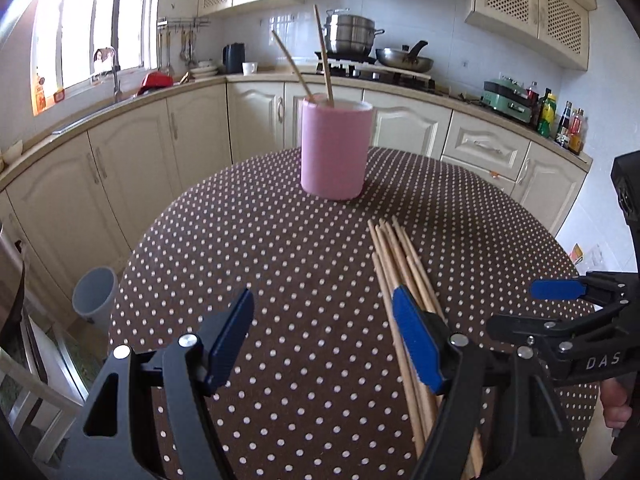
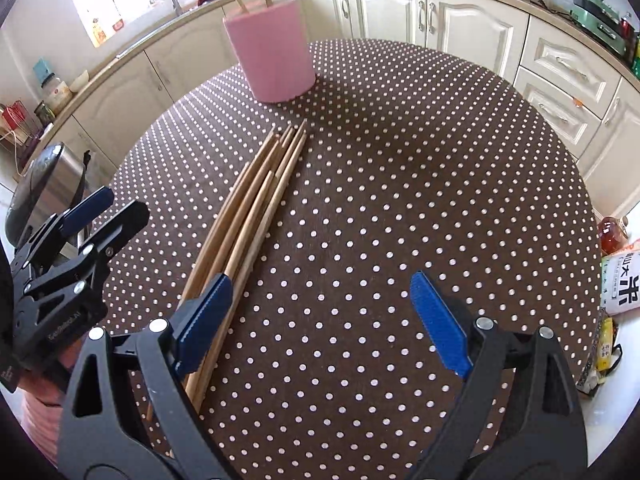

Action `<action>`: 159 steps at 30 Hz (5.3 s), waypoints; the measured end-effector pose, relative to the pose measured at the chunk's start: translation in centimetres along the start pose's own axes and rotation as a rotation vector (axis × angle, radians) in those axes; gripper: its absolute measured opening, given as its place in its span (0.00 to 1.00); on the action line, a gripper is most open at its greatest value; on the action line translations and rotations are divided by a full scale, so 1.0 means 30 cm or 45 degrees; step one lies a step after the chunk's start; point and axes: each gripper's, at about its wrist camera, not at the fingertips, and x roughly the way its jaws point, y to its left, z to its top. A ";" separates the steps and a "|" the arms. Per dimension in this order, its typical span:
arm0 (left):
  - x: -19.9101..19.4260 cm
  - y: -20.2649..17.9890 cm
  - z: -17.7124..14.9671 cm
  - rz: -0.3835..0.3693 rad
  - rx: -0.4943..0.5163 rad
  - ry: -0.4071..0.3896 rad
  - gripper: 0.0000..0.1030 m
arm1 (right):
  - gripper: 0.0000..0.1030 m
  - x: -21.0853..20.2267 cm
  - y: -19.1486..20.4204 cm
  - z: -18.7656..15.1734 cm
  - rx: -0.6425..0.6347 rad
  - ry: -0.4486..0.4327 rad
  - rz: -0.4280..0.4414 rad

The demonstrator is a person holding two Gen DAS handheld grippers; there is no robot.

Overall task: Organize utensils
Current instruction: 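Move both open tools back to the chopstick bundle, then close the right tool on a chopstick while the left tool grasps another chopstick, then lift both held chopsticks upright and carry them toward the pink cup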

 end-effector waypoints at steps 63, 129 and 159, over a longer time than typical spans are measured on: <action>0.163 -0.056 0.000 -0.022 0.055 0.272 0.69 | 0.06 0.106 -0.003 0.072 -0.031 0.072 0.174; 0.034 -0.064 0.072 -0.034 -0.048 -0.012 0.06 | 0.06 -0.024 -0.087 0.088 0.123 -0.191 0.281; -0.081 -0.084 0.604 -0.069 -0.254 -0.630 0.06 | 0.06 -0.364 -0.046 0.448 0.055 -0.805 0.342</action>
